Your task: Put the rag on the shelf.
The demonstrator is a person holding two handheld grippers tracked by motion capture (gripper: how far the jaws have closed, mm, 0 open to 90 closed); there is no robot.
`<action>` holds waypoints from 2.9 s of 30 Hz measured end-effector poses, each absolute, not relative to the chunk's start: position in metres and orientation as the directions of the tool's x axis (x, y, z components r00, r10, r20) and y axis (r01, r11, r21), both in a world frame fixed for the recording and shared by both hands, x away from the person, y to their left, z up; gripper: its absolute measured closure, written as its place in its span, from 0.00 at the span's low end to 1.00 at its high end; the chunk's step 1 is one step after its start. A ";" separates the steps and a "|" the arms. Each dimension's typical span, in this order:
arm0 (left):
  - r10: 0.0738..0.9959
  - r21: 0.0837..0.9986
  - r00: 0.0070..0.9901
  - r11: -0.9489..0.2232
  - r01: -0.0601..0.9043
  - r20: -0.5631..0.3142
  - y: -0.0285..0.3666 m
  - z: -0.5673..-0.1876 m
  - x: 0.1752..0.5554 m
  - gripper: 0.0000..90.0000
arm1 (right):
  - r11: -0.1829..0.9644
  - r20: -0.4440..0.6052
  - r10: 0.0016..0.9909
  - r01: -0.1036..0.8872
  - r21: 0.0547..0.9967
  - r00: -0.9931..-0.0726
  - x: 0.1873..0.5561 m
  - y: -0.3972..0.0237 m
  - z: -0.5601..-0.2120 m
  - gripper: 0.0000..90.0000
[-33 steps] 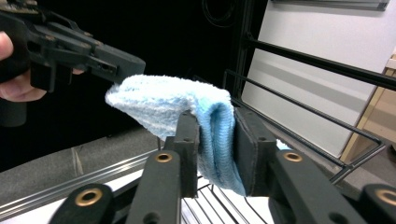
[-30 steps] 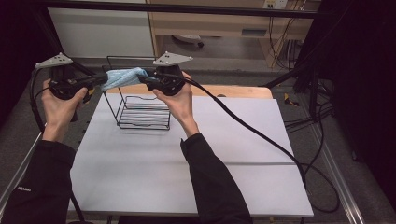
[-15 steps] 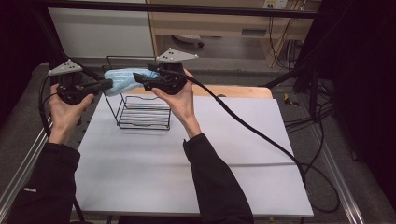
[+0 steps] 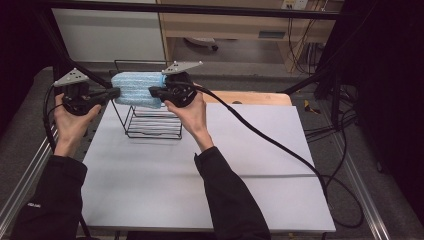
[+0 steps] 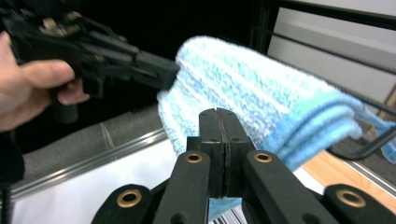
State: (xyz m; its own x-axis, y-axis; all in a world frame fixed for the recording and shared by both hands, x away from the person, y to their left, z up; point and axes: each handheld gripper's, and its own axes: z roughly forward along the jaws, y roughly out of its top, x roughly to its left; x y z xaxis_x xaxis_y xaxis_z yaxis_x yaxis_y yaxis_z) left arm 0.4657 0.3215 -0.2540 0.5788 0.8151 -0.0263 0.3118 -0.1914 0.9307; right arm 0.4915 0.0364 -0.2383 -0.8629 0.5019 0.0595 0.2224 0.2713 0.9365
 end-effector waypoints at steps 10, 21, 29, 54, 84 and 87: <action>0.818 0.932 0.575 -0.194 0.307 -0.020 0.319 -0.257 0.468 1.00 | 0.251 0.067 0.540 0.236 0.939 -0.839 0.499 0.031 -0.259 0.94; 0.819 0.935 0.574 -0.193 0.299 -0.014 0.317 -0.258 0.468 1.00 | 0.250 0.046 0.537 0.210 0.945 -0.842 0.502 0.034 -0.266 0.88; 0.816 0.942 0.578 -0.173 0.287 -0.026 0.321 -0.253 0.456 0.90 | 0.220 0.051 0.531 0.196 0.955 -0.846 0.489 0.025 -0.250 0.74; 0.851 0.921 0.526 -0.208 0.328 0.005 0.324 -0.260 0.424 0.38 | 0.232 0.065 0.570 0.236 0.943 -0.819 0.468 -0.008 -0.238 0.18; 0.811 0.874 0.585 -0.268 0.406 -0.024 0.282 -0.356 0.397 0.10 | 0.260 0.107 0.661 0.360 0.896 -0.743 0.438 -0.121 -0.312 0.02; 0.798 0.866 0.602 -0.284 0.411 -0.024 0.276 -0.366 0.394 0.10 | 0.261 0.116 0.671 0.379 0.888 -0.732 0.432 -0.136 -0.324 0.01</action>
State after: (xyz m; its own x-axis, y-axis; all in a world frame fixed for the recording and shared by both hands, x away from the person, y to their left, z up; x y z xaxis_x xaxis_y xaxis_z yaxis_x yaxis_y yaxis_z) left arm 0.3941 0.2762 -0.3662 0.6024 0.7979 -0.0238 0.4108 -0.2843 0.8663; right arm 0.4316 -0.1358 -0.3241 -0.7320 0.6714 0.1158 0.3795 0.2606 0.8877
